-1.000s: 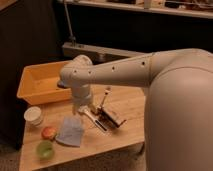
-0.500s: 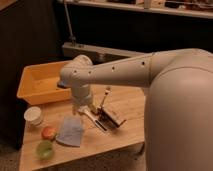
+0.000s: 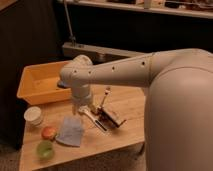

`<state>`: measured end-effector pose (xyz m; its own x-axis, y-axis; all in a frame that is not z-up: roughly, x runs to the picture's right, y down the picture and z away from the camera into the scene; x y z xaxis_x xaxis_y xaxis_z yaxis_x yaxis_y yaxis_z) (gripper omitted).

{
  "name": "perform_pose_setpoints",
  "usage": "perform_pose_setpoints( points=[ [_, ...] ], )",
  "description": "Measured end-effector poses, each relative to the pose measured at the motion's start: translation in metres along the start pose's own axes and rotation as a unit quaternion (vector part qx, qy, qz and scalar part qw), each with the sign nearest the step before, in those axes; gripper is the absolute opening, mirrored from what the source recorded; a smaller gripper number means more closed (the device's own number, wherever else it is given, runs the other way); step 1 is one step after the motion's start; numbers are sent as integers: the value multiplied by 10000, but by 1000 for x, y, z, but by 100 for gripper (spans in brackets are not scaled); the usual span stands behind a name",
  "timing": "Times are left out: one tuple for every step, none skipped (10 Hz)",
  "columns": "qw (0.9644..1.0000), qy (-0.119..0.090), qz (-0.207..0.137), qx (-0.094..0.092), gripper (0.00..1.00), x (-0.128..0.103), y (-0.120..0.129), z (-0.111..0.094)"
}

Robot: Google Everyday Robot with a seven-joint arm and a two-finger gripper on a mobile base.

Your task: Wipe tray with towel

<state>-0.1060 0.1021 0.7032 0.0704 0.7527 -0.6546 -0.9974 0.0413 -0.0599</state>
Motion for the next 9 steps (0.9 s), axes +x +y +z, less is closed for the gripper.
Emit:
perform_pose_setpoints(
  points=[
    [10000, -9, -24, 17, 65, 1, 0, 0],
    [9995, -20, -313, 30, 65, 2, 1, 0],
    [9980, -26, -631, 46, 65, 2, 1, 0],
    [9930, 8, -1177, 65, 65, 3, 1, 0],
    [9826, 49, -1854, 89, 65, 5, 2, 0],
    [9665, 126, -2562, 93, 65, 6, 1, -1],
    [9530, 207, -3023, 53, 65, 7, 1, -1],
    [9339, 296, -3564, 2, 65, 8, 1, -1],
    [9047, 321, -4247, -83, 65, 11, 0, -1]
  ],
)
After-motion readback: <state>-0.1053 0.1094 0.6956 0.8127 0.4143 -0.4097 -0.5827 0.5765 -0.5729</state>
